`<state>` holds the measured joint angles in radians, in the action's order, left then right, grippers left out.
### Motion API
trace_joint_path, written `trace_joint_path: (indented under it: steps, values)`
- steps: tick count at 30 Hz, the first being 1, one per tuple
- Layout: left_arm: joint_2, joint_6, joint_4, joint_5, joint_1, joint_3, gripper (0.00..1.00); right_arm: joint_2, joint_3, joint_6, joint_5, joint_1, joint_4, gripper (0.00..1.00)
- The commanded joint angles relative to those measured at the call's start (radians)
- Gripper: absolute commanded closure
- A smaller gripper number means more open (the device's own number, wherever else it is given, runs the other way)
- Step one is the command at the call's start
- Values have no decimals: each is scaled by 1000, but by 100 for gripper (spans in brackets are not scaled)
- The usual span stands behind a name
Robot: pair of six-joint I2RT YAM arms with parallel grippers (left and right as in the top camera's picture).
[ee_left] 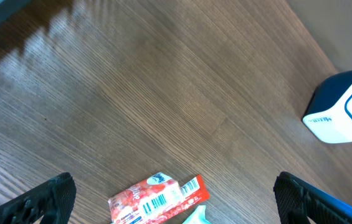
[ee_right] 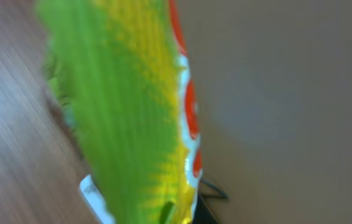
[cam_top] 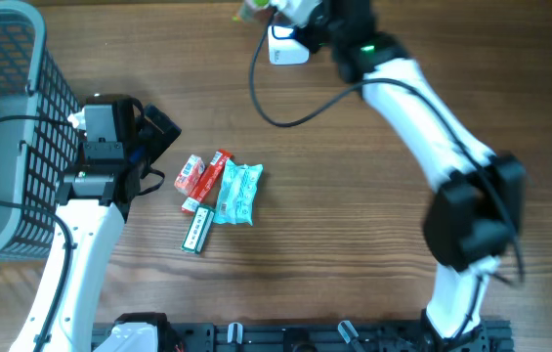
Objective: Scan the item barcode
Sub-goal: 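Lower the Haribo bag onto the table right of the row and release, then grasp the mint-green pack with the right gripper and slide it right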
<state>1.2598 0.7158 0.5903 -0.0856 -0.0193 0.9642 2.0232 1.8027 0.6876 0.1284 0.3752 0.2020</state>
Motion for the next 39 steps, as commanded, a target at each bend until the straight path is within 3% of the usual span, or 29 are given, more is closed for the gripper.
trace_joint_path:
  steps: [1,7,9,12,16,18,19,21,22,24,26,27,29,30,32,36,37,39]
  values:
    - [-3,-6,-2,-17,5,-1,0,-195,23,-169,22,-47,217,96]
    - [-3,-6,-2,-17,5,-1,0,-213,-29,-381,22,-205,767,96]
    - [-3,-6,-2,-18,5,-1,0,-203,-159,-458,21,-265,769,96]
    - [-3,-5,-2,-17,5,-1,0,-200,-365,-516,16,-348,640,95]
    - [-3,-6,-2,-17,5,-1,0,-200,-515,-585,-110,-446,509,95]
    - [-3,-6,-2,-17,5,-1,0,-200,-544,-582,-138,-471,499,78]
    - [-3,-6,-2,-17,5,-1,0,-200,-546,-583,-168,-475,510,55]
    - [-3,-6,-2,-17,5,-1,0,-206,-544,-583,-276,-476,533,30]
    - [-3,-6,-2,-17,5,-1,0,-218,-541,-583,-348,-476,553,2]
    - [-3,-6,-2,-18,5,-1,0,-247,-511,-583,-417,-475,604,0]
    - [-3,-6,-2,-17,5,-1,0,-277,-476,-587,-315,-463,632,0]
    - [-3,-6,-2,-18,5,-1,0,-318,-465,-586,-78,-440,623,6]
    - [-3,-6,-2,-17,5,-1,0,-365,-465,-586,289,-392,626,32]
    - [-3,-6,-2,-18,5,-1,0,-371,-466,-586,446,-356,629,34]
    - [-3,-6,-2,-18,5,-1,0,-370,-470,-612,544,-235,626,28]
    - [-3,-6,-2,-17,5,-1,0,-368,-472,-770,443,27,577,23]
    - [-3,-6,-2,-17,5,-1,0,-362,-472,-853,351,117,564,20]
    - [-3,-6,-2,-17,5,-1,0,-350,-472,-975,220,240,536,0]
